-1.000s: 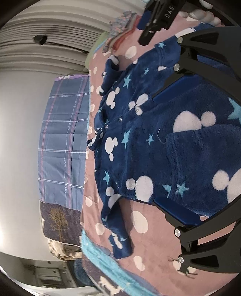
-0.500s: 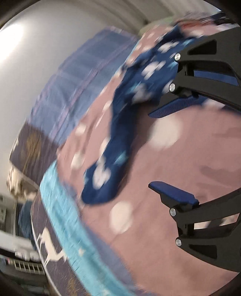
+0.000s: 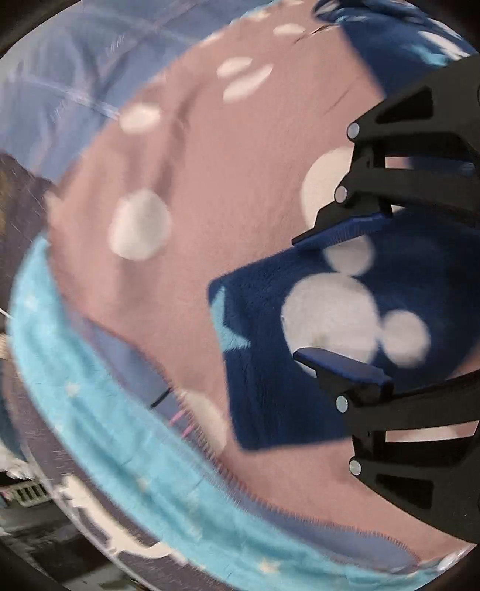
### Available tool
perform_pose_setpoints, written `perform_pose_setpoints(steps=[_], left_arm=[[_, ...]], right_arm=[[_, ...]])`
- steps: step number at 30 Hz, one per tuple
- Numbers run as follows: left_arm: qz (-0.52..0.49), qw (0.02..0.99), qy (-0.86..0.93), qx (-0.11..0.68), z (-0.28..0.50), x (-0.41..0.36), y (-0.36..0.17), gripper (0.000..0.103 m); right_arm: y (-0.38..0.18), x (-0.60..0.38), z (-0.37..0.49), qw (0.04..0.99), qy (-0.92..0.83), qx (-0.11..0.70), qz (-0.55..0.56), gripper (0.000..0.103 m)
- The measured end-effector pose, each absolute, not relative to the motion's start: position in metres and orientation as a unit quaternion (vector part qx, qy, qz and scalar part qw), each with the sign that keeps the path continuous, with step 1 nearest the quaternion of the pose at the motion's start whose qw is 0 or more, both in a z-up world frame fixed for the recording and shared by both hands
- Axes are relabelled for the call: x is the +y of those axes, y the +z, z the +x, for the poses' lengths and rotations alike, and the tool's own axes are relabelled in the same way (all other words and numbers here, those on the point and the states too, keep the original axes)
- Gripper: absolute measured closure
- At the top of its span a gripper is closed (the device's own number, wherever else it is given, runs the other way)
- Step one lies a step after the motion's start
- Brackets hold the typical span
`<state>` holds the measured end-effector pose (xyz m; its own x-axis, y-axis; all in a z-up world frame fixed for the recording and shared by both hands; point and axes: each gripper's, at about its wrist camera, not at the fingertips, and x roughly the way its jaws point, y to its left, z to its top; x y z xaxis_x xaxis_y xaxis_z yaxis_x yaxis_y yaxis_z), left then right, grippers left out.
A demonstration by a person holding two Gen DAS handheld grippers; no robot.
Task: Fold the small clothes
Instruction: 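Grasp the navy robe's sleeve cuff with the left gripper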
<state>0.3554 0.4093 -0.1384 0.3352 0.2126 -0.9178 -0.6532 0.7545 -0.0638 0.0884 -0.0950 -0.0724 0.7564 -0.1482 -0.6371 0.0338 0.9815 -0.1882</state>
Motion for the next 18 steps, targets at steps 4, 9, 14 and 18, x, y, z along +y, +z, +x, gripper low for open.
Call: perform_pose_setpoints(steps=[4, 9, 14, 18], left_arm=[[-0.190, 0.791, 0.291, 0.503, 0.368, 0.412, -0.151, 0.062], [-0.188, 0.837, 0.218, 0.465, 0.351, 0.417, -0.128, 0.099], [-0.200, 0.901, 0.089, 0.374, 0.320, 0.383, -0.054, 0.099], [-0.162, 0.935, -0.031, 0.314, 0.298, 0.304, 0.017, 0.099]], right_arm=[[-0.082, -0.099, 0.104, 0.928, -0.048, 0.361, -0.084, 0.012], [-0.084, -0.095, 0.107, 0.928, -0.030, 0.358, -0.099, 0.012], [-0.072, -0.095, 0.105, 0.937, -0.027, 0.332, -0.107, 0.012], [-0.062, -0.103, 0.100, 0.943, -0.032, 0.319, -0.094, 0.012]])
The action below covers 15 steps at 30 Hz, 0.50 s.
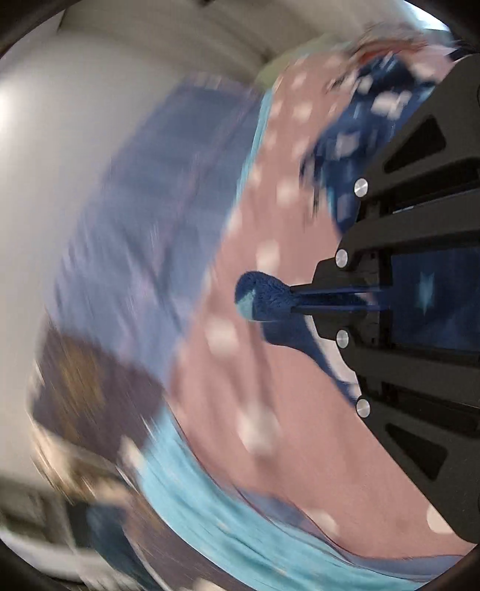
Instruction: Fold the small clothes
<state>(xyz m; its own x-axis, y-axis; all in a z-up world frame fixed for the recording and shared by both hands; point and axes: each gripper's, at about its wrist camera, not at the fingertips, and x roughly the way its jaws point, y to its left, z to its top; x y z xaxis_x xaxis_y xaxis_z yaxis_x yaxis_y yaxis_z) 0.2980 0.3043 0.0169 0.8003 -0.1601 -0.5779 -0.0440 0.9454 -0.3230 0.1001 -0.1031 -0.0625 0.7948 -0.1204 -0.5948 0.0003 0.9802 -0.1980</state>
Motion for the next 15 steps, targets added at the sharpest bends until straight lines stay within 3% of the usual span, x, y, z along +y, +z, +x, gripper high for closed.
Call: perform_pose_setpoints(steps=[4, 7, 8, 10, 15], left_arm=[[-0.108, 0.942, -0.163, 0.272, 0.262, 0.203, 0.061, 0.099], [-0.067, 0.929, -0.255, 0.261, 0.237, 0.122, 0.061, 0.096], [-0.053, 0.923, -0.274, 0.263, 0.231, 0.103, 0.053, 0.092], [-0.017, 0.917, -0.289, 0.274, 0.216, 0.064, 0.031, 0.055], [0.027, 0.914, -0.279, 0.293, 0.175, 0.050, -0.005, 0.050]], right_arm=[[-0.060, -0.117, 0.095, 0.945, -0.043, 0.316, -0.079, 0.012], [-0.063, -0.132, 0.094, 0.942, -0.053, 0.328, -0.057, 0.012], [-0.064, -0.138, 0.094, 0.940, -0.056, 0.334, -0.047, 0.012], [-0.068, -0.151, 0.094, 0.935, -0.058, 0.348, -0.024, 0.012], [-0.070, -0.173, 0.094, 0.929, -0.044, 0.366, 0.010, 0.012]])
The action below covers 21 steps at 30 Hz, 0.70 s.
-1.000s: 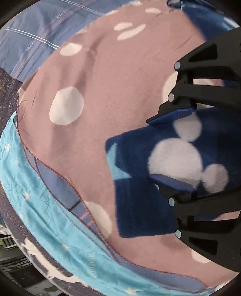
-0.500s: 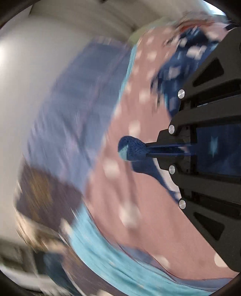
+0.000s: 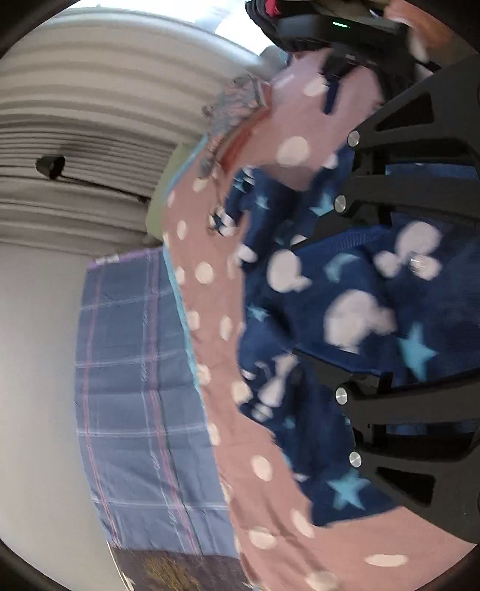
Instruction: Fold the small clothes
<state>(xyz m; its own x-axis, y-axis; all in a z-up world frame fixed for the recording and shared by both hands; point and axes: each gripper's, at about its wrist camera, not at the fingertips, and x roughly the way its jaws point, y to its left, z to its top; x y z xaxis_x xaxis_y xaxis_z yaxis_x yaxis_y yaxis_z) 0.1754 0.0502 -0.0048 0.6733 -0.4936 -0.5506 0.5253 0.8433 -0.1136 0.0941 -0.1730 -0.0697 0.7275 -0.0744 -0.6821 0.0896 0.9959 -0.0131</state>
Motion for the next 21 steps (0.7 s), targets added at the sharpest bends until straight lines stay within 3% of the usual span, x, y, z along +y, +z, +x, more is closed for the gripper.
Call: perform_pose_setpoints(steps=[2, 6, 11, 18, 19, 20, 21], left_arm=[[0.034, 0.925, -0.244, 0.289, 0.160, 0.071, -0.016, 0.040], [0.070, 0.941, -0.141, 0.298, 0.152, 0.130, -0.037, 0.032], [0.061, 0.927, -0.048, 0.366, 0.159, 0.189, -0.080, 0.031], [0.002, 0.919, -0.016, 0.393, 0.213, 0.211, -0.107, 0.031], [0.000, 0.918, -0.006, 0.397, 0.221, 0.212, -0.112, 0.031], [0.004, 0.916, 0.011, 0.400, 0.227, 0.212, -0.117, 0.031], [0.007, 0.913, 0.027, 0.407, 0.232, 0.214, -0.121, 0.031]], right_arm=[[-0.066, -0.177, 0.098, 0.927, -0.017, 0.373, 0.030, 0.013], [-0.060, -0.175, 0.127, 0.914, 0.085, 0.386, 0.090, 0.022], [-0.068, -0.139, 0.199, 0.889, 0.141, 0.427, 0.083, 0.022], [-0.118, -0.091, 0.291, 0.868, 0.108, 0.475, 0.090, 0.020], [-0.119, -0.089, 0.294, 0.873, 0.099, 0.470, 0.090, 0.028], [-0.114, -0.080, 0.295, 0.877, 0.115, 0.459, 0.085, 0.074], [-0.107, -0.074, 0.296, 0.871, 0.145, 0.462, 0.089, 0.093]])
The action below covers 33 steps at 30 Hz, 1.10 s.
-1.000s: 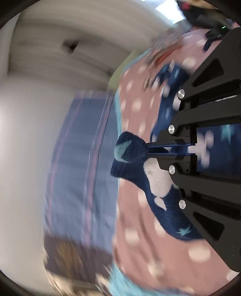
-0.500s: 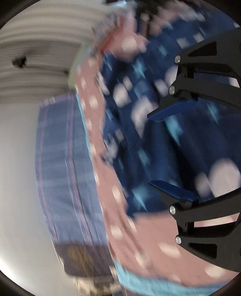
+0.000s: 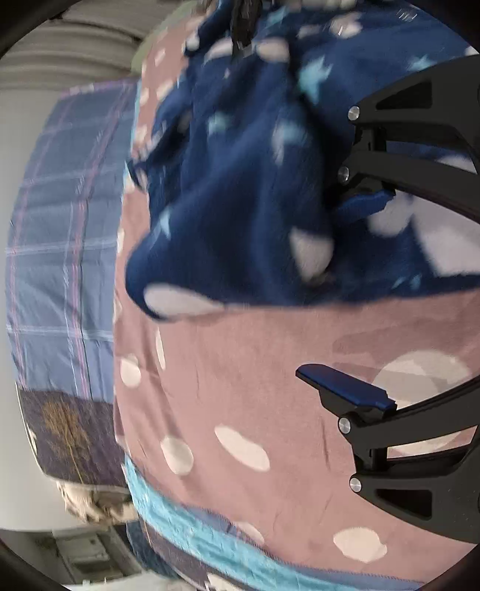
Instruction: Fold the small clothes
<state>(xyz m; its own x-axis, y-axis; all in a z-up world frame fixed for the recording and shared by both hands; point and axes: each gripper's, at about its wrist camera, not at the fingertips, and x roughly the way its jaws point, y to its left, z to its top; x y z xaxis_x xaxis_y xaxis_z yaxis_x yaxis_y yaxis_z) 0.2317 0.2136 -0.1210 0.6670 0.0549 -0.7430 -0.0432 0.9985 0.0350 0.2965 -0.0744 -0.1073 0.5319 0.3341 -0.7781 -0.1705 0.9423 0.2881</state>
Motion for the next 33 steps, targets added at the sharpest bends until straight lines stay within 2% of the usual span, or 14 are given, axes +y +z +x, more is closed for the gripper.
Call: perform_pose_setpoints(steps=[2, 6, 8, 11, 13, 17, 18, 19, 20, 23, 25, 27, 30, 33], left_arm=[[0.000, 0.910, 0.033, 0.412, 0.229, 0.217, -0.126, 0.030], [0.015, 0.920, 0.038, 0.391, 0.217, 0.212, -0.120, 0.030], [0.037, 0.924, 0.034, 0.380, 0.214, 0.203, -0.118, 0.029], [0.070, 0.922, 0.038, 0.378, 0.213, 0.193, -0.119, 0.029], [0.067, 0.922, 0.038, 0.378, 0.210, 0.195, -0.116, 0.029], [0.055, 0.920, 0.029, 0.387, 0.201, 0.204, -0.112, 0.030], [0.051, 0.920, 0.025, 0.387, 0.196, 0.205, -0.109, 0.032], [0.040, 0.925, 0.014, 0.378, 0.189, 0.207, -0.101, 0.042], [0.028, 0.928, 0.002, 0.371, 0.183, 0.208, -0.095, 0.059], [-0.021, 0.934, -0.041, 0.354, 0.177, 0.207, -0.075, 0.085], [-0.037, 0.932, -0.066, 0.353, 0.187, 0.200, -0.069, 0.085], [-0.029, 0.924, -0.072, 0.376, 0.207, 0.189, -0.080, 0.085], [0.018, 0.904, -0.046, 0.425, 0.230, 0.174, -0.118, 0.087], [0.052, 0.908, -0.033, 0.415, 0.225, 0.162, -0.114, 0.088]], right_arm=[[-0.079, -0.076, 0.286, 0.890, 0.133, 0.429, 0.082, 0.091], [-0.016, -0.097, 0.251, 0.949, 0.014, 0.314, -0.006, 0.091], [-0.023, -0.113, 0.256, 0.941, 0.004, 0.338, -0.014, 0.084], [-0.072, -0.131, 0.274, 0.904, -0.012, 0.426, -0.032, 0.077], [-0.083, -0.141, 0.271, 0.902, -0.032, 0.430, -0.017, 0.077], [-0.066, -0.139, 0.247, 0.914, 0.033, 0.402, 0.034, 0.075], [-0.062, -0.130, 0.241, 0.915, 0.063, 0.398, 0.033, 0.075], [-0.060, -0.118, 0.237, 0.913, 0.097, 0.396, 0.028, 0.075], [-0.059, -0.111, 0.231, 0.910, 0.121, 0.396, 0.023, 0.075], [-0.077, -0.093, 0.230, 0.891, 0.154, 0.426, 0.002, 0.072], [-0.117, -0.089, 0.240, 0.869, 0.109, 0.483, -0.022, 0.071], [-0.124, -0.091, 0.233, 0.886, 0.118, 0.448, -0.004, 0.069], [-0.119, -0.089, 0.225, 0.886, 0.119, 0.447, -0.016, 0.069], [-0.115, -0.093, 0.223, 0.885, 0.128, 0.447, -0.011, 0.068]])
